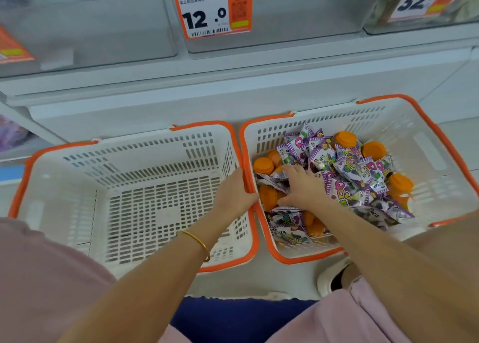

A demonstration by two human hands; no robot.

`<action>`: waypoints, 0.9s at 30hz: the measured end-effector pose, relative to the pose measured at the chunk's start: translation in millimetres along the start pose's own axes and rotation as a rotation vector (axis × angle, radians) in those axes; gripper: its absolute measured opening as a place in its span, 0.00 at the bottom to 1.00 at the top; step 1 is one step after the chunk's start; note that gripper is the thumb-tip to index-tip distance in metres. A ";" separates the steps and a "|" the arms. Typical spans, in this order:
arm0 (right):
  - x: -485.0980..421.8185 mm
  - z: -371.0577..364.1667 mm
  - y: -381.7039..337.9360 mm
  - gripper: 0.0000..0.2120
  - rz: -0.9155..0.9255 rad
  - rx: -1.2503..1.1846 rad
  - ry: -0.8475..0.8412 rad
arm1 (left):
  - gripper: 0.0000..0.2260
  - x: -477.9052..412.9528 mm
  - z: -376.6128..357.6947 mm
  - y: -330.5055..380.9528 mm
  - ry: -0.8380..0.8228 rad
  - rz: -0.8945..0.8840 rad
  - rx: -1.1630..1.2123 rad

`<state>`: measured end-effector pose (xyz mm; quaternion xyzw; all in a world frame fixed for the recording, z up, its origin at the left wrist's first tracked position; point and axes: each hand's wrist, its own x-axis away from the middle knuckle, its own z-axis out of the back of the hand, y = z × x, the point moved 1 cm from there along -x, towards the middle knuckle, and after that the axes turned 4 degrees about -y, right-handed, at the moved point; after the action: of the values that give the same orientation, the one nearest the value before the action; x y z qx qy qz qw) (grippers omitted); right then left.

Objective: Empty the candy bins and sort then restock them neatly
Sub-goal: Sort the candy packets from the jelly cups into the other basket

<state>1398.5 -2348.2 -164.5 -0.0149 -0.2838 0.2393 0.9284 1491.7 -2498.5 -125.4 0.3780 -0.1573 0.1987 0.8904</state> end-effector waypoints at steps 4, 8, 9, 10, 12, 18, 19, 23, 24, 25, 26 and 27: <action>-1.6 -4.8 0.9 0.20 -0.014 -0.019 0.155 | 0.25 1.9 1.3 0.0 -0.044 -0.037 0.023; -1.4 -5.6 3.5 0.12 -0.011 -0.135 0.242 | 0.29 2.6 5.5 -9.1 -0.115 -0.057 0.013; 0.3 -3.8 3.6 0.12 -0.016 -0.153 0.269 | 0.29 3.6 6.1 -10.8 -0.121 -0.058 0.014; 2.3 -1.8 3.3 0.12 -0.015 -0.177 0.298 | 0.28 4.8 6.1 -12.3 -0.127 -0.056 0.016; 5.7 3.0 2.0 0.14 -0.004 -0.248 0.352 | 0.26 7.4 6.2 -13.7 -0.133 -0.051 0.025; 15.6 26.9 -9.8 0.18 0.004 -0.403 0.429 | 0.23 8.8 12.1 -15.3 -0.145 -0.034 0.056; 17.9 30.6 -12.1 0.18 0.007 -0.421 0.431 | 0.24 8.6 13.1 -16.9 -0.149 -0.031 0.051; 26.5 43.6 -23.8 0.19 0.059 -0.486 0.485 | 0.27 10.2 21.1 -22.7 -0.121 0.011 0.060; 27.9 46.5 -27.2 0.19 0.080 -0.501 0.495 | 0.26 11.9 23.9 -23.2 -0.107 0.018 0.077; 28.4 48.9 -30.1 0.19 0.099 -0.509 0.502 | 0.26 13.3 26.6 -24.1 -0.091 0.024 0.092; 28.4 51.4 -32.6 0.18 0.113 -0.511 0.504 | 0.26 14.2 29.2 -24.9 -0.074 0.028 0.104; 28.5 54.0 -35.1 0.18 0.122 -0.511 0.510 | 0.25 14.7 32.0 -25.8 -0.059 0.035 0.111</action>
<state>1405.5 -2372.2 -98.7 -0.3227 -0.0924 0.2041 0.9196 1512.5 -2535.0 -113.6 0.4295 -0.1790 0.2115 0.8595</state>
